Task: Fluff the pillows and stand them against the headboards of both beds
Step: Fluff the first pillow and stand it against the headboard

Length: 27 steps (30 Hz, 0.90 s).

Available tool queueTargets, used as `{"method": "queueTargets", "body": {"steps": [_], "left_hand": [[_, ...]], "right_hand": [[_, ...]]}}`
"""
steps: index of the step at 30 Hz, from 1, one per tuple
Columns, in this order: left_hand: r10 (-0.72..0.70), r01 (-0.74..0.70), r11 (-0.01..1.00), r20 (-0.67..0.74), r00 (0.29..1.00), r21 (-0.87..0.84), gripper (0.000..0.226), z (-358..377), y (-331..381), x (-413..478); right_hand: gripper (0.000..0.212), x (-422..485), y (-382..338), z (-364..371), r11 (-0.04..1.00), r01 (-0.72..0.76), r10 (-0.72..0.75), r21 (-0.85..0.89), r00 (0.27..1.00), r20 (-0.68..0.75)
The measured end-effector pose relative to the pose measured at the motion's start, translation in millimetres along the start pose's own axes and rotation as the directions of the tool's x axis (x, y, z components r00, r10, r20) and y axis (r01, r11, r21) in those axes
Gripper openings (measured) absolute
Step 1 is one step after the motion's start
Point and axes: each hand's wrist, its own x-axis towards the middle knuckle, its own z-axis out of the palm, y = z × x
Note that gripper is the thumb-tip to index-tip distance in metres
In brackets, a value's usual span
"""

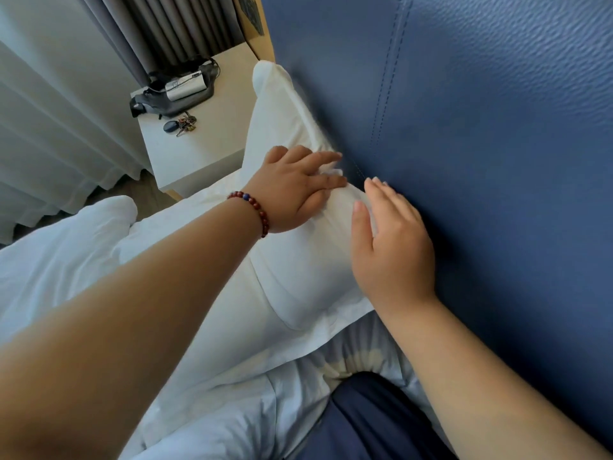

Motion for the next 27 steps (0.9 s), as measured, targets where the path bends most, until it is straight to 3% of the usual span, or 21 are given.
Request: {"method": "queueTargets", "body": {"steps": [3,5,7,11,19,23,27], "left_hand": [[-0.213,0.180,0.954,-0.122,0.969,-0.238,0.049,18,24,-6],[-0.395,0.301,0.824,-0.106,0.912,-0.480,0.054,31,46,-16],[-0.440,0.326,0.732,-0.050,0.897,-0.598,0.056,44,60,-27],[-0.426,0.279,0.681,-0.057,0.903,-0.677,0.053,50,63,-45],[-0.612,0.367,0.520,-0.037,0.790,-0.771,0.038,55,69,-109],[-0.700,0.410,0.384,0.028,0.713,-0.827,0.027,64,76,-156],[-0.768,0.461,0.212,0.145,0.624,-0.862,0.022,74,84,-215]], "right_hand": [[0.035,0,-6,-1,0.993,0.113,-0.109,0.031,0.987,-0.115],[0.033,-6,-8,2,0.985,0.167,-0.160,0.044,0.978,-0.132],[0.032,-15,-9,6,0.978,0.195,-0.186,0.070,0.975,-0.120],[0.033,-30,-14,15,0.967,0.234,-0.232,0.101,0.972,-0.029],[0.034,-40,-23,28,0.980,0.180,-0.192,0.086,0.966,0.173],[0.033,-52,-23,43,0.994,0.062,-0.087,0.085,0.939,0.331],[0.031,-82,-25,67,0.986,-0.153,0.103,0.065,0.869,0.483]]}}
